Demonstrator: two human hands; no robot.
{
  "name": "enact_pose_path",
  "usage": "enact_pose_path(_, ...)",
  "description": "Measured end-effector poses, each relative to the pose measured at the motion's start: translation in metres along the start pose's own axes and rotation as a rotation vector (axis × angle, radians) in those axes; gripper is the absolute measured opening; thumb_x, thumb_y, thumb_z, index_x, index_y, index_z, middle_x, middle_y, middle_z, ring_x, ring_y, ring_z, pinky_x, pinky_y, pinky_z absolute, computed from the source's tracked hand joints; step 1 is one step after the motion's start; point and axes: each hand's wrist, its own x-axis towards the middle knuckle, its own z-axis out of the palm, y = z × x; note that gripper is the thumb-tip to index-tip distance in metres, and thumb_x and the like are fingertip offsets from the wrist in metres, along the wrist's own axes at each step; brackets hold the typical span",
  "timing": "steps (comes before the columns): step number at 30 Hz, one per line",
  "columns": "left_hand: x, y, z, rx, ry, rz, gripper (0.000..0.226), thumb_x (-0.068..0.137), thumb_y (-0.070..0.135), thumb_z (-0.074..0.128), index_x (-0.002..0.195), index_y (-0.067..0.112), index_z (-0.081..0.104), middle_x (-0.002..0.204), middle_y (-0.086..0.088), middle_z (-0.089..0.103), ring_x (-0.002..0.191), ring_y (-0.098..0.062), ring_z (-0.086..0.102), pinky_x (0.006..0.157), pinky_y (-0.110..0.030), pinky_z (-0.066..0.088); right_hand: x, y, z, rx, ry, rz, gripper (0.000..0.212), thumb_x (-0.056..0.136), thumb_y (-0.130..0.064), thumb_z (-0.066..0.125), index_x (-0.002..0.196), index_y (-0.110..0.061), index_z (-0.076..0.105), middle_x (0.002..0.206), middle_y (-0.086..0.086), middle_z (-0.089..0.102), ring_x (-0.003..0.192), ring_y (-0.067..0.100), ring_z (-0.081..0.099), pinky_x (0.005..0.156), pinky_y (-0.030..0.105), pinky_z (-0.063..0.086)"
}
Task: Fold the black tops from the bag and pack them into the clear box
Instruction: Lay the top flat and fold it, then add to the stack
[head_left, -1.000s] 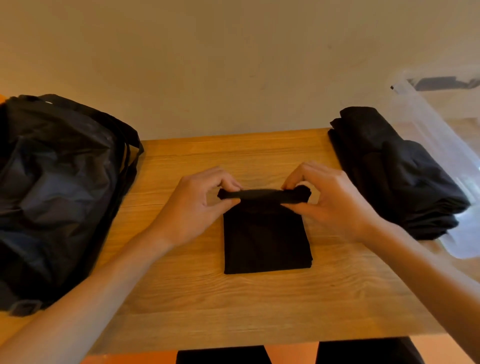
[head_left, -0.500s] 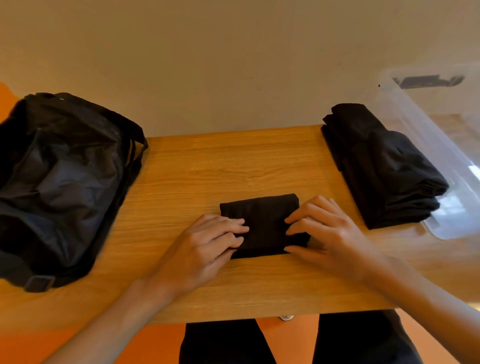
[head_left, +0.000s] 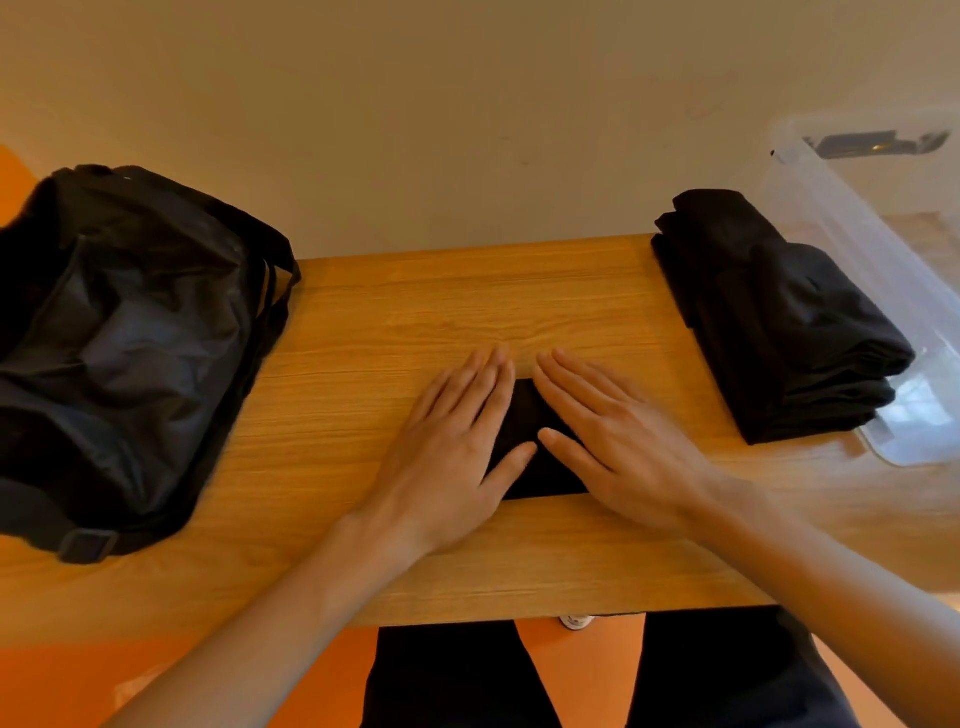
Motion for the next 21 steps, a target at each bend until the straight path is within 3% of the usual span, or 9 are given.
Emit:
enact_pose_path(2,-0.007,-0.006,0.006,0.0,-0.043,-0.031,0.081,0.101,0.067,0.013,0.162,0.021,-0.011,0.168,0.007,-0.022,0.152,-0.006,-0.026,0.129,-0.037,-0.002,-0.006,0.007,0.002,0.001,-0.06,0.021,0.074,0.102,-0.065,0.009,0.163,-0.024,0.001,0.17,-0.007,-0.004,0.153,0.0,-0.017,0.125,0.024,-0.01)
enact_pose_path(7,-0.029,-0.019,0.005,-0.02,-0.067,-0.052,0.086,0.095,0.076,0.007,0.16,0.025,-0.02,0.165,0.012,-0.031,0.152,-0.005,-0.025,0.128,-0.034,-0.006,-0.021,0.026,-0.004,0.011,-0.101,0.094,0.078,0.098,-0.07,0.005,0.162,-0.027,-0.007,0.169,-0.01,-0.008,0.15,-0.005,-0.02,0.124,0.022,-0.011)
enact_pose_path(11,-0.038,-0.031,-0.006,-0.423,0.081,-0.232,0.091,0.089,0.085,0.003,0.162,0.03,-0.001,0.169,0.018,-0.007,0.152,0.006,-0.009,0.126,-0.027,0.002,-0.024,0.034,-0.014,0.183,0.047,0.192,0.071,0.1,-0.068,0.013,0.16,-0.03,0.008,0.164,-0.015,0.007,0.147,-0.015,-0.01,0.118,0.009,-0.009)
enact_pose_path(14,-0.03,-0.036,-0.009,-0.524,0.221,-0.337,0.083,0.094,0.077,0.011,0.162,0.031,0.006,0.169,0.019,0.002,0.151,0.012,-0.003,0.126,-0.024,0.005,-0.014,0.03,-0.019,0.317,0.175,0.206,0.064,0.104,-0.057,0.021,0.161,-0.027,0.023,0.165,-0.014,0.019,0.15,-0.013,0.003,0.119,0.009,0.001)
enact_pose_path(17,-0.018,-0.031,-0.009,-0.502,0.193,-0.243,0.07,0.102,0.065,0.02,0.163,0.033,0.005,0.17,0.018,-0.003,0.152,0.008,-0.006,0.126,-0.026,0.003,0.004,0.021,-0.019,0.276,0.076,0.107,0.064,0.105,-0.057,0.022,0.161,-0.027,0.022,0.168,-0.011,0.016,0.153,-0.007,0.0,0.122,0.017,0.001)
enact_pose_path(21,-0.012,-0.026,-0.001,-0.225,-0.031,-0.068,0.07,0.102,0.067,0.022,0.16,0.044,-0.009,0.166,0.017,-0.026,0.152,-0.001,-0.024,0.127,-0.03,-0.004,0.013,0.014,-0.008,0.102,-0.103,-0.004,0.074,0.1,-0.067,0.019,0.163,-0.029,0.012,0.169,-0.01,0.008,0.154,-0.001,-0.006,0.122,0.02,-0.004)
